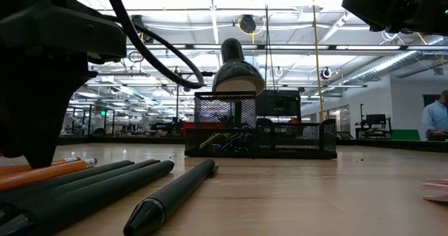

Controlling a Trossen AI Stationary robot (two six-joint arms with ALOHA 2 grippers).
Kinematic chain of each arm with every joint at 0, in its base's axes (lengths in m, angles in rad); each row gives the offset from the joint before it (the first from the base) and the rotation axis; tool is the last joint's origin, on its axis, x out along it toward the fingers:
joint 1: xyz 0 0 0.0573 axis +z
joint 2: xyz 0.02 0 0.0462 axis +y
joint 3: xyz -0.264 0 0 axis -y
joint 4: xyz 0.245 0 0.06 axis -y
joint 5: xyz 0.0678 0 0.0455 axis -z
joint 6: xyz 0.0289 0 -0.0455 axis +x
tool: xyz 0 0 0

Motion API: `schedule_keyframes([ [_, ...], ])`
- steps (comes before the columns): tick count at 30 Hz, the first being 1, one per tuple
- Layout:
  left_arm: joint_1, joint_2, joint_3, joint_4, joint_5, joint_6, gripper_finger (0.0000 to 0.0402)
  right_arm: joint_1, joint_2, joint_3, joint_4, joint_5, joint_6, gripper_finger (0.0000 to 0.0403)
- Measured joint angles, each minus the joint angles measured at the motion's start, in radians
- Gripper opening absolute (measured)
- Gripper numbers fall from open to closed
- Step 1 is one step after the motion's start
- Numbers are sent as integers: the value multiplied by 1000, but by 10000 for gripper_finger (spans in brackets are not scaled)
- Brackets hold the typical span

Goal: Pick and place office supplies into organizer
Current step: Put the yellow pencil into the black desk organizer

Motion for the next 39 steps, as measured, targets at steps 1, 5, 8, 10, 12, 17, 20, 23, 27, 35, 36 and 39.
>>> schedule_keyframes([
  [1, 2, 0, 0, 0, -2, -1, 207, 0, 0, 0, 0, 0, 5, 9],
  [5, 18, 10, 0, 4, -6, 32, 207, 0, 0, 0, 0, 0, 20, 9],
  [8, 34, 31, 5, 13, 14, 72, 207, 0, 0, 0, 0, -1, 23, 9],
  [10, 46, 43, 5, 18, 41, 85, 207, 0, 0, 0, -3, -2, 23, 9],
  [12, 54, 56, 5, 28, 55, 96, 207, 0, 0, 0, -8, -2, 23, 9],
  [17, 58, 57, 3, 44, 57, 97, 207, 0, 0, 0, -9, -2, 23, 9],
  [20, 58, 58, 2, 49, 60, 75, 201, 0, 0, 0, -9, -2, 22, 9],
  [23, 58, 60, 2, 56, 61, 50, 181, 0, 0, 0, -9, -3, 22, 9],
  [27, 58, 60, 2, 70, 61, 21, 146, 0, 0, 0, -9, -3, 23, 9],
  [35, 58, 61, 2, 87, 41, -10, 84, 0, 0, 0, -9, -3, 33, 9],
  [36, 58, 61, 2, 90, 39, -10, 76, 0, 0, 0, -9, -3, 33, 9],
  [39, 58, 61, 2, 94, 31, -6, 53, 0, 0, 0, -9, -3, 32, 9],
])
